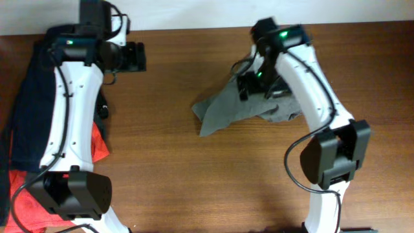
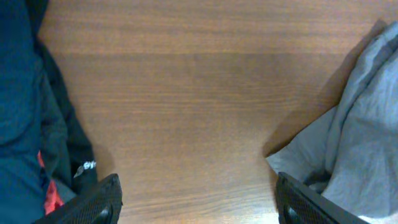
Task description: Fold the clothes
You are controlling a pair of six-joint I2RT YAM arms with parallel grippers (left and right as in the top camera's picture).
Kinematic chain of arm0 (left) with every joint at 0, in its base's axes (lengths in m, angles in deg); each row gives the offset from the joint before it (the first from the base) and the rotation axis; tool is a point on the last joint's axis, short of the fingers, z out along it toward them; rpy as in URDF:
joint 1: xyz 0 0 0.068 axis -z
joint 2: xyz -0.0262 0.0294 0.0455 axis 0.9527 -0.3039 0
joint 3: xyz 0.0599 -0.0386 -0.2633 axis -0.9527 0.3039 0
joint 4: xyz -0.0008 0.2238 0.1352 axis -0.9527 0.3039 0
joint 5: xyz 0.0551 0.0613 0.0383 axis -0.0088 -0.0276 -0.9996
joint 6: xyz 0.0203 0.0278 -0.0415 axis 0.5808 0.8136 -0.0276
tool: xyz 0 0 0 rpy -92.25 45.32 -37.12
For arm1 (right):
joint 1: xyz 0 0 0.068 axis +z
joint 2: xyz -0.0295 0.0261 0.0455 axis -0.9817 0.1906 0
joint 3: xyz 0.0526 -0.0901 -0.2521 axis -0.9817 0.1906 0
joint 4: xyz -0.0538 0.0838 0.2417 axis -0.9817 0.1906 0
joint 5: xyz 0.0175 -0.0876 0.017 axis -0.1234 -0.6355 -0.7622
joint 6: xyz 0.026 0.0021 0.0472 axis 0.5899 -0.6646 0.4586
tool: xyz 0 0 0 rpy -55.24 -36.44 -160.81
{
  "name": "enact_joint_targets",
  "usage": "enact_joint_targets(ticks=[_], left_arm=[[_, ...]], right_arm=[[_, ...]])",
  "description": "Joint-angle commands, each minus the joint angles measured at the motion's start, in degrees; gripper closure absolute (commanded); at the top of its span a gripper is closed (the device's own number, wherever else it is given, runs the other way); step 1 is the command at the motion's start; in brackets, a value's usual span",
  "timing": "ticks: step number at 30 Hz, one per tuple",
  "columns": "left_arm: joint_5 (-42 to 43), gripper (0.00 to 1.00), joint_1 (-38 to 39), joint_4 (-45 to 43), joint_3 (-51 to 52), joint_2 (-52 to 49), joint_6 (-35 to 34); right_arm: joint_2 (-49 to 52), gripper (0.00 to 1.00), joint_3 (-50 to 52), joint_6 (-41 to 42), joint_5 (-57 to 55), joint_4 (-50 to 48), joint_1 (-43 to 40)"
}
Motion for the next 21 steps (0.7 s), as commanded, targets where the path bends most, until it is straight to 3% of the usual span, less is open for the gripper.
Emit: enact_joint_targets(ticks=[1, 3, 6, 8, 10, 12, 17, 21], left_arm=[[2.3, 0.22, 0.1, 0.6, -1.0, -0.1, 2.2], [2.3, 0.22, 0.1, 0.7, -0.9, -0.5, 2.2], [2.3, 0.22, 0.1, 0.9, -0.9, -1.7, 2.2], [2.3, 0.22, 0.4, 1.2, -0.9, -2.9, 2.2], [2.3, 0.22, 1.1, 1.7, -0.9, -4.9, 2.2], [2.3, 0.22, 1.8, 2.2, -0.9, -7.3, 2.2], [2.4, 0.23, 3.9, 2.7, -0.9, -12.7, 2.9], [8.5, 0.25, 6.9, 2.7, -0.9, -17.1, 8.9]], right_arm=[[-0.3, 0.01, 6.4, 3.8, -7.3, -2.5, 2.1], [-0.3, 0.04, 9.3, 4.3, -9.3, -4.6, 2.3], [-0.3, 0.23, 12.9, 4.3, -10.2, -9.0, 1.9], [-0.3, 0.42, 14.6, 4.3, -10.8, -12.1, 1.5], [-0.3, 0.78, 15.5, 4.3, -11.3, -15.1, 0.6], [-0.3, 0.96, 15.5, 4.3, -11.9, -16.2, -0.5], [-2.4, 0.96, 15.5, 4.2, -9.4, -13.5, -3.9], [-6.7, 0.96, 15.5, 0.7, -3.5, -11.6, -6.5]])
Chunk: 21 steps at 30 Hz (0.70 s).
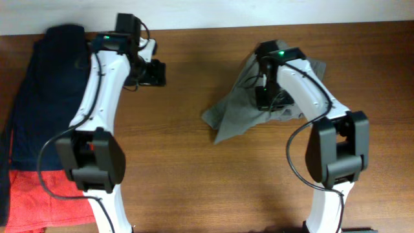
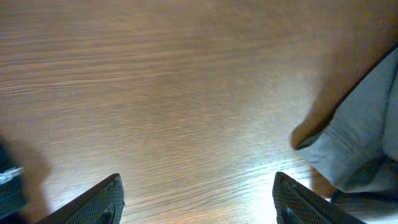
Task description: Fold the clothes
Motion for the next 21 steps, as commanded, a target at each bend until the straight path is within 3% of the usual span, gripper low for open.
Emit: enact_joint_targets(ticks=[1, 7, 21], left_arm=[[8.1, 0.25, 3.3, 0.2, -0.8, -4.5, 7.3], [16.8, 0.25, 8.6, -0.2, -0.8, -10.6, 17.1], [22.8, 0.24, 18.4, -2.4, -0.8, -17.7, 23.1]], right_arm=[[-7.1, 0.96, 0.1, -3.8, 5.8, 1.1, -2.6], [-11.7, 0.96, 0.1, -7.5, 12.3, 3.1, -5.9], [-14.9, 0.88, 0.1, -11.3, 17.2, 6.8, -8.8]])
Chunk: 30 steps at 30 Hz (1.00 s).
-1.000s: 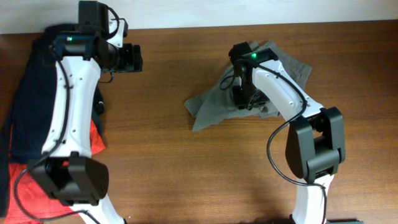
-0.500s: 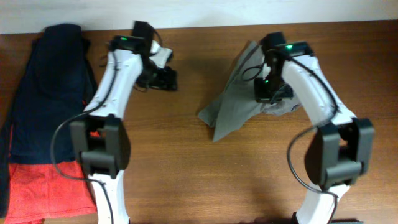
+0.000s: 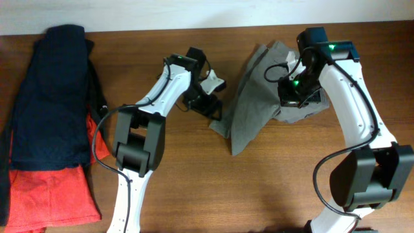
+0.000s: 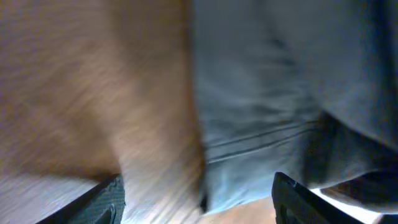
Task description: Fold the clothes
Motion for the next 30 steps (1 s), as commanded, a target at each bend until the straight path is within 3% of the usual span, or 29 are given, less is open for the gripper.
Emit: enact_joint_targets(ticks=[1, 5, 6, 8, 10, 12, 21, 30], left_arm=[[3.5, 0.24, 2.7, -0.2, -0.7, -0.9, 4.2], [3.3, 0.24, 4.8, -0.2, -0.7, -0.9, 4.2], [2.9, 0.3, 5.7, -0.3, -0.7, -0.9, 4.2], [1.2, 0.53, 6.6, -0.7, -0.7, -1.0, 4.2], [-0.5, 0.9, 7.5, -1.2, -0.7, -1.3, 4.1], [-1.3, 1.0, 7.8, -1.4, -0.7, -1.6, 3.3], [-3.8, 1.0, 3.1, 1.2, -5.9, 2.3, -8.8], [-3.6, 0.99, -1.5, 3.9, -11.9, 21.4, -10.5]], right_arm=[[-1.9, 0.88, 0.1, -0.9, 1.2, 0.3, -0.3], [-2.0, 0.87, 0.1, -0.9, 1.6, 0.8, -0.3], [-2.0, 0.87, 0.0, -0.9, 1.6, 1.2, -0.3], [-2.0, 0.87, -0.2, -0.9, 1.6, 1.4, -0.3], [-2.1, 0.86, -0.2, -0.9, 1.6, 1.6, -0.3], [-2.2, 0.87, -0.2, -0.9, 1.6, 2.0, -0.3], [-2.3, 0.86, -0.2, -0.9, 5.7, 1.1, -0.3], [-2.3, 0.81, -0.2, 0.8, 10.9, -5.6, -1.8]])
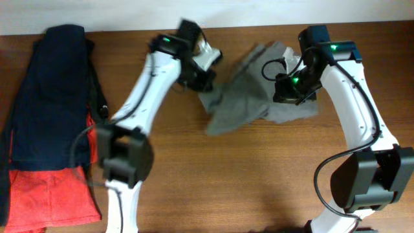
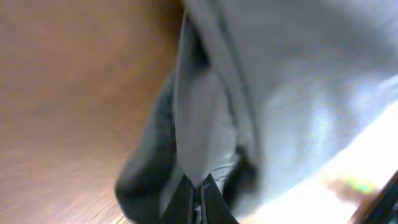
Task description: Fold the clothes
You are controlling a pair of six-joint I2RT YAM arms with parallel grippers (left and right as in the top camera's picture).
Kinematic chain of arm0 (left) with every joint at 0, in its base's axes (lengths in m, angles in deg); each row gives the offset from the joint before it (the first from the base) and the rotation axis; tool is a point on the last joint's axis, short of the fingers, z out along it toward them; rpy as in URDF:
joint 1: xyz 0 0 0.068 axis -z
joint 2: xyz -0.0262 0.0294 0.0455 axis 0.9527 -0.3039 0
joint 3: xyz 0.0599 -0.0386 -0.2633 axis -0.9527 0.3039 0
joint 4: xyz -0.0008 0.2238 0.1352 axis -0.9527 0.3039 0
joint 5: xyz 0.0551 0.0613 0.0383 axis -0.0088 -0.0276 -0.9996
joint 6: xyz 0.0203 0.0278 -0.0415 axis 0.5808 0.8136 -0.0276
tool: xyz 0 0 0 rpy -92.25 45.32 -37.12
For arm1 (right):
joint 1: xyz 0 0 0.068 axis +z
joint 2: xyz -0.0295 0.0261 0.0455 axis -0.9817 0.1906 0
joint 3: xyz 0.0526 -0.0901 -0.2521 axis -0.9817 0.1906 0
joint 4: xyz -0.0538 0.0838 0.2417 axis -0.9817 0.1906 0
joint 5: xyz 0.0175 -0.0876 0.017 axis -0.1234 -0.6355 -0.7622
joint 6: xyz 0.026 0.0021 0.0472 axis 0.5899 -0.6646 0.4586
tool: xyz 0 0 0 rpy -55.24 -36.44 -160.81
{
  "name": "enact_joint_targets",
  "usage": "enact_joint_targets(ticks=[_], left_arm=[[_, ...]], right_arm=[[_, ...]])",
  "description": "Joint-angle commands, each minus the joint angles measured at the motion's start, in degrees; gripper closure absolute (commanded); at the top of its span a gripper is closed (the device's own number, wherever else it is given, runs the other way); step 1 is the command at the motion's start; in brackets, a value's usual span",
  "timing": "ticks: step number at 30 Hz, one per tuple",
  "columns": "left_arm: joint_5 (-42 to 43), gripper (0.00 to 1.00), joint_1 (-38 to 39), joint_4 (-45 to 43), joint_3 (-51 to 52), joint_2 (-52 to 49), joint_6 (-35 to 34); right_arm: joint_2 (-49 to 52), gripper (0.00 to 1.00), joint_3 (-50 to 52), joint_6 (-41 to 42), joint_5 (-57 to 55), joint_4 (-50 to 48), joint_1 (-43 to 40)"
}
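A crumpled grey garment [image 1: 249, 103] lies at the back middle of the wooden table [image 1: 213, 188]. My left gripper [image 1: 206, 79] is at the garment's left edge. In the left wrist view, the left gripper [image 2: 198, 202] is shut, with a fold of the grey fabric [image 2: 211, 118] pinched between its dark fingertips [image 2: 184, 200]. My right gripper [image 1: 288, 92] is down on the garment's right part and appears shut on the cloth there. The fabric stretches between the two grippers.
A pile of dark navy clothes [image 1: 48, 97] lies along the table's left side. A red cloth [image 1: 42, 197] sticks out beneath it at the front left. The table's back edge meets a white wall [image 1: 226, 13] just behind both grippers.
My left gripper was open at the garment's lower left edge. Now it is shut on the fabric and sits farther back. The garment's left corner has come with it. The right gripper has hardly moved.
First my left gripper was open by the dark pile, while the right held the grey garment mid-table. The left was then over bare wood, then open at the garment's edge after the right had shifted the cloth rightward. Now both grip it.
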Motion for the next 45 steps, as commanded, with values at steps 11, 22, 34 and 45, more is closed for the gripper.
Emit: enact_joint_targets(ticks=[11, 22, 34, 45], left_arm=[[-3.1, 1.0, 2.9, 0.3, -2.5, 27.0, -0.7], [-3.1, 1.0, 2.9, 1.6, -2.4, 19.9, -0.7], [-3.1, 0.99, 3.3, -0.8, -2.4, 15.2, -1.1], [-7.6, 0.99, 3.3, -1.9, -2.5, 15.2, -2.6]], right_arm=[[-1.8, 0.67, -0.2, 5.6, 8.7, -11.0, -2.1], [-1.7, 0.63, -0.2, 5.6, 24.0, -12.7, -0.2], [-1.7, 0.42, -0.2, 15.1, 30.7, -20.9, 7.1], [-1.7, 0.42, -0.1, 13.9, 30.6, -16.0, 8.8]])
